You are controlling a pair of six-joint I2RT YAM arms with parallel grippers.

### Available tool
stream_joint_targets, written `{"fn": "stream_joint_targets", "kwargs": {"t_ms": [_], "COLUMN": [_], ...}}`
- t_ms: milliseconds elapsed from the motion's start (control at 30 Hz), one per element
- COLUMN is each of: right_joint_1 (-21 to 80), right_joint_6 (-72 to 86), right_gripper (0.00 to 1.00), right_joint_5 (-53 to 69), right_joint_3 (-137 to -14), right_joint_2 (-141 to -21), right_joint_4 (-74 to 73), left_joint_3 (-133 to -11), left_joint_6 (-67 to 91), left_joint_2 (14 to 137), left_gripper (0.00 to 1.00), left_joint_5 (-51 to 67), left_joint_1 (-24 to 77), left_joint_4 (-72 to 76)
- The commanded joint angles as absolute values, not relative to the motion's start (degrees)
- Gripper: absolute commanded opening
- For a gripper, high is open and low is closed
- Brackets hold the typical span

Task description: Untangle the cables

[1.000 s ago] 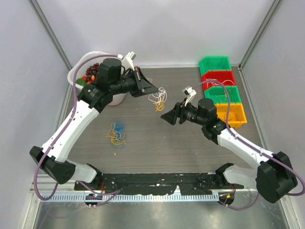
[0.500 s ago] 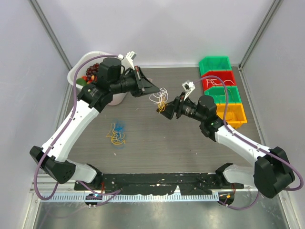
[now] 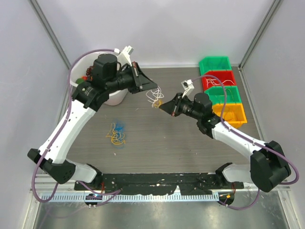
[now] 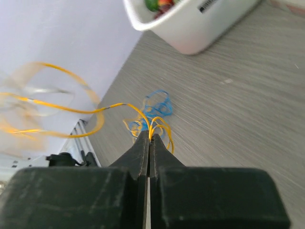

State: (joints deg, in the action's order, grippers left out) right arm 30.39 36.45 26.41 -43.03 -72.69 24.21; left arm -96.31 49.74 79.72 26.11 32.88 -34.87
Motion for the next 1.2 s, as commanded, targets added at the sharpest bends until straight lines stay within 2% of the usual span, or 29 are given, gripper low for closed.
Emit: {"fn": "stream_joint_targets", "kwargs": {"t_ms": [0, 133, 233, 433, 467, 533, 633, 700, 800, 933, 1167], "right_joint_1": [30.7, 30.7, 30.7, 30.7, 30.7, 30.7, 30.7, 30.7, 30.7, 30.7, 30.7], "right_joint_6": [35.9, 34.9, 34.4, 32.5, 31.0, 28.9, 26.5, 24.9, 21.5, 17.5, 19.7], "right_gripper": [0.01, 0.01, 0.01, 0.00, 0.02, 0.14, 0.44, 0.56, 0.62, 0.63, 0.64], "right_joint_5": [15.4, 8.4, 5.9, 8.0, 7.3, 4.4, 1.9, 0.7, 0.8, 8.4, 18.4], "right_joint_3": [-41.0, -37.5, -34.1, -33.8, -34.8, -38.1, -42.5, -45.7, -48.7, -55.5, -67.5], "right_joint_2": [-71.5, -70.5, -69.4, -65.8, -65.8, -65.5, -65.7, -65.6, -63.8, -61.2, -59.5], "right_joint_4": [9.9, -2.6, -6.8, -9.5, -13.1, -18.6, -24.9, -30.7, -35.6, -37.4, -25.4], "left_joint_3": [-105.0, -107.5, -105.7, -103.0, -101.4, -97.8, -95.2, -94.7, -93.9, -89.6, -86.1], "left_joint_6": [40.7, 35.0, 32.8, 36.7, 38.1, 40.4, 42.9, 43.8, 45.5, 49.1, 51.6], "left_joint_2": [74.7, 70.5, 67.4, 66.6, 66.4, 66.3, 67.3, 68.7, 70.4, 71.4, 75.3], "left_gripper": [0.00, 0.00, 0.00, 0.00, 0.00, 0.00, 0.00, 0.00, 0.00, 0.00, 0.00], "left_joint_5": [18.9, 8.8, 3.5, 3.9, 4.1, 4.5, 4.9, 6.2, 8.5, 12.6, 22.9], "left_joint_1": [32.9, 33.0, 32.9, 33.0, 32.9, 32.8, 32.9, 33.0, 32.9, 32.9, 32.9], "left_joint_4": [-38.3, -38.5, -34.9, -35.3, -34.4, -32.7, -32.4, -33.3, -34.1, -30.7, -29.2]}}
